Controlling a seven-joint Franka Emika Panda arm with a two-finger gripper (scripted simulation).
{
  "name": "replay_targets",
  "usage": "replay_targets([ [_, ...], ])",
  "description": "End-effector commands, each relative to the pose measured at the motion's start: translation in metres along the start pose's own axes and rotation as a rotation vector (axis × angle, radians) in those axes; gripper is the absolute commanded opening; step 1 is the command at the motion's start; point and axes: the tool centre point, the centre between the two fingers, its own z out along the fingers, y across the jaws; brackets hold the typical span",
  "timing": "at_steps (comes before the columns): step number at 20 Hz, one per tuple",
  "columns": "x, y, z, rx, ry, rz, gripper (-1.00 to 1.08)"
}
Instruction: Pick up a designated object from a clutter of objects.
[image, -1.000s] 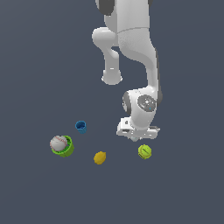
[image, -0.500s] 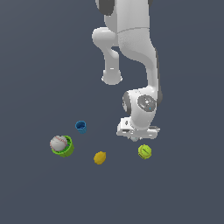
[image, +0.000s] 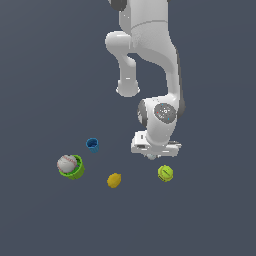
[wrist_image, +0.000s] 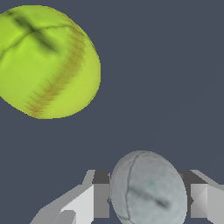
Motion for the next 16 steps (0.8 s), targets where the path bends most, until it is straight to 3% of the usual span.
replay_targets([
  [1, 0.002, 0.008, -0.014, 0.000, 0.001, 0.001, -1.00],
  [16, 0.018, 0.087, -0.160, 0.002, 0.001, 0.000, -1.00],
])
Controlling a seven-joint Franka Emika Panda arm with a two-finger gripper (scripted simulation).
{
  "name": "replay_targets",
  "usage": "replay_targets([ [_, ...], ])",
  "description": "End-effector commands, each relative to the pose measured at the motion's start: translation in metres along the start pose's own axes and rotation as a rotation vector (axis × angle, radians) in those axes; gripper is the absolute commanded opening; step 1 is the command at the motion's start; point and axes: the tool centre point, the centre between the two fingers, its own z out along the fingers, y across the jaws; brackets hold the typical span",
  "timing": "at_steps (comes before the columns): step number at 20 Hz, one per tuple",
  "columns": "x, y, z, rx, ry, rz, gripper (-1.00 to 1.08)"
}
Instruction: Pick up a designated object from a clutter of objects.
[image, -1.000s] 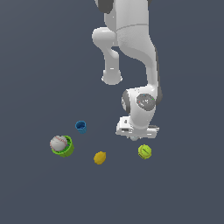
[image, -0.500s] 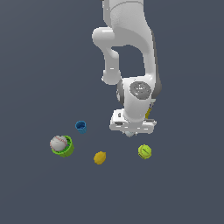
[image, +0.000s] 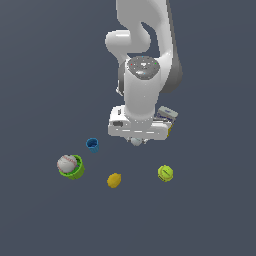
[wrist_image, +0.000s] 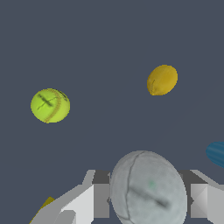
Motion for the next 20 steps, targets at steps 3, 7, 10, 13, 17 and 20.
replay_targets([
  [3, 0.006, 0.027, -0.050, 0.001, 0.000, 0.000, -1.00],
  [7, 0.011, 0.049, -0.092, 0.001, 0.000, 0.000, -1.00],
  [10, 0.016, 0.064, -0.120, 0.001, 0.000, 0.000, -1.00],
  [13, 0.020, 0.077, -0.143, 0.000, 0.000, 0.000, -1.00],
  [17, 0.024, 0.090, -0.167, -0.001, 0.000, 0.000, -1.00],
  [20, 0.027, 0.096, -0.178, -0.001, 0.000, 0.000, -1.00],
])
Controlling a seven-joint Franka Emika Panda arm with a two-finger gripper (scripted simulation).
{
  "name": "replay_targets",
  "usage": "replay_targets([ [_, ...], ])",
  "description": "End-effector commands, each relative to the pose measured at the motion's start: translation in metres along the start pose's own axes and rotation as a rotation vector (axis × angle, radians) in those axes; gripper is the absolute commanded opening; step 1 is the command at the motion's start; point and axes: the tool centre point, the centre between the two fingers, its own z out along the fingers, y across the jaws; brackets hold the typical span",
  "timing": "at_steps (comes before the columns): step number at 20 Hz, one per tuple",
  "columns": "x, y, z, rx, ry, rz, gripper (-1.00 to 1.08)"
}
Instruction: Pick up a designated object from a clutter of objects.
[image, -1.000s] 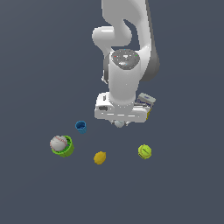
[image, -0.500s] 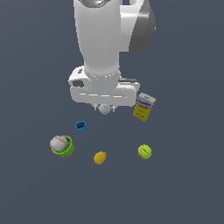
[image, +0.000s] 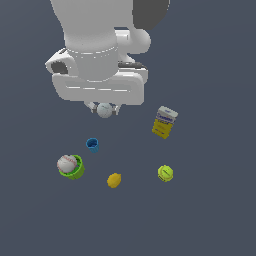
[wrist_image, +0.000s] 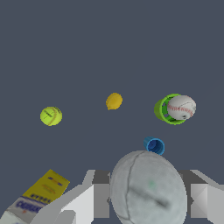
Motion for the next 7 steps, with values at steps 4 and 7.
replay_targets([
  [4, 0.0033, 0.0078, -0.0149, 0.000, -0.001, -0.001, -1.00],
  [7, 0.0039, 0.0088, -0.0167, 0.000, -0.001, -0.001, -1.00],
])
